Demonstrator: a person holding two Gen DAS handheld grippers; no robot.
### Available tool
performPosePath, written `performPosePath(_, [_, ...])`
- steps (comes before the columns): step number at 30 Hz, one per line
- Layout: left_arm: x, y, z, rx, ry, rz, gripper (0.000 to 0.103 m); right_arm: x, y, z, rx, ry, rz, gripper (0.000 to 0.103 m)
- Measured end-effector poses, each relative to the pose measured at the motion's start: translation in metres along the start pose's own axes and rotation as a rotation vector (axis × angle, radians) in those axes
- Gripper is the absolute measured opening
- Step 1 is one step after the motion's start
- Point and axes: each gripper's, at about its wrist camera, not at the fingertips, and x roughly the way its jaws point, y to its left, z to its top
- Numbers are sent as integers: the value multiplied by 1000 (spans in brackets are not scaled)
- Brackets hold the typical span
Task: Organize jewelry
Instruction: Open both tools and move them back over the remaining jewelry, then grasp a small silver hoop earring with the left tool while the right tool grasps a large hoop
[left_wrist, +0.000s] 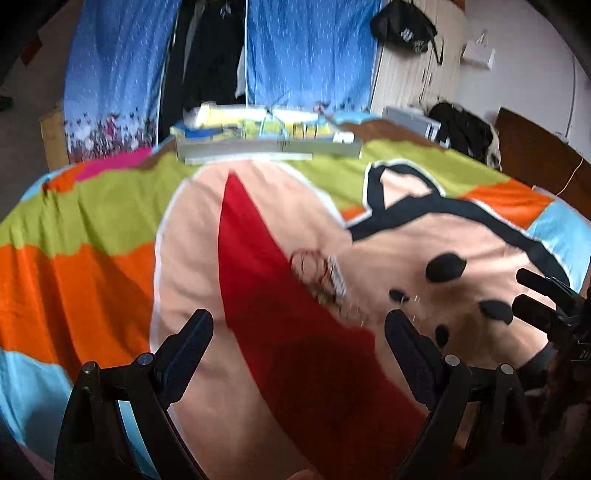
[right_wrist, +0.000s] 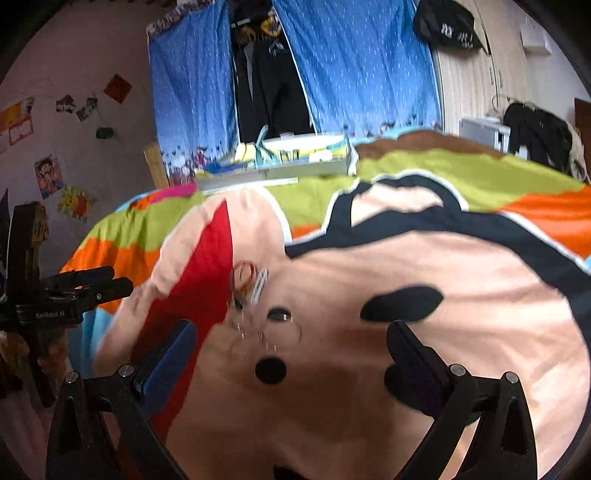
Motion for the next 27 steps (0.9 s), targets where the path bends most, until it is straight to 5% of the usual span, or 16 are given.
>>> performPosePath(13, [52, 13, -9, -8, 190, 3, 91, 47, -6, -20, 58, 140, -17, 103])
performPosePath(27, [92, 22, 11, -4, 241, -133, 90, 90, 1, -13, -11, 216, -34, 103])
